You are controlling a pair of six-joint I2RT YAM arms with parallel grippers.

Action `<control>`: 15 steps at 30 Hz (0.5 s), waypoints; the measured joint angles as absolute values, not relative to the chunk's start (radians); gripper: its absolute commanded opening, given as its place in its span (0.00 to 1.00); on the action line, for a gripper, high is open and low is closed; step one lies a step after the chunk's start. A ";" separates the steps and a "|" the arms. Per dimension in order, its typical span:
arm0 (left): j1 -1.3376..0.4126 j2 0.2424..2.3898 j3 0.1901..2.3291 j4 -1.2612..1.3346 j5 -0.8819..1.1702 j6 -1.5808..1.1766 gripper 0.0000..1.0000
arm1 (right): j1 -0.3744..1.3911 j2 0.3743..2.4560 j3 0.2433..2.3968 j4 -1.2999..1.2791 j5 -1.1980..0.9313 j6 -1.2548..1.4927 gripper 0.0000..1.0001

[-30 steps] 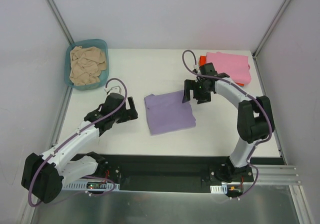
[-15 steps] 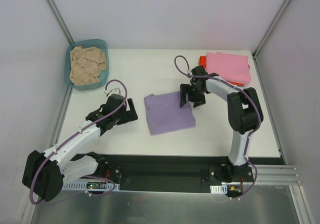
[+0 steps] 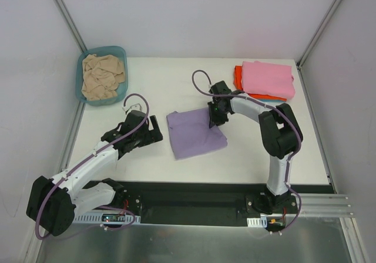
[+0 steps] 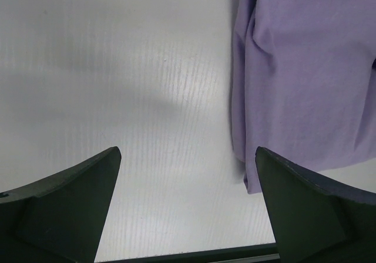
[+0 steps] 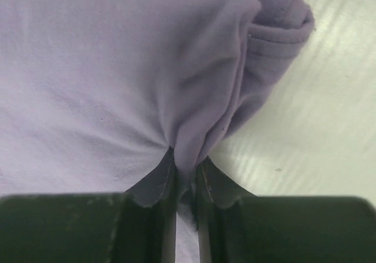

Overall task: Fold and stack the t-shirts
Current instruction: Put the neatly folded tshirt into the corner of the board with the right arm

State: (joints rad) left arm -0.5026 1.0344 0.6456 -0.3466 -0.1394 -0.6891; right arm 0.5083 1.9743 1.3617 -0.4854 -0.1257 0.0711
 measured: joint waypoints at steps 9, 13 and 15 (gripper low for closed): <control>-0.495 1.029 0.645 -0.347 -0.141 -0.688 0.99 | 0.548 1.982 1.455 -0.503 0.047 0.045 0.01; -0.482 1.020 0.645 -0.348 -0.141 -0.685 0.99 | 0.545 1.982 1.542 -0.516 0.209 -0.023 0.01; -0.482 1.013 0.645 -0.349 -0.141 -0.681 0.99 | 0.544 1.982 1.581 -0.520 0.290 -0.063 0.01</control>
State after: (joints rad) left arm -0.4820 1.0130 0.6453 -0.3492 -0.1413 -0.6807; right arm 0.5442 1.9823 1.5806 -0.5198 0.2905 -0.0628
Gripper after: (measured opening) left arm 0.992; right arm 0.143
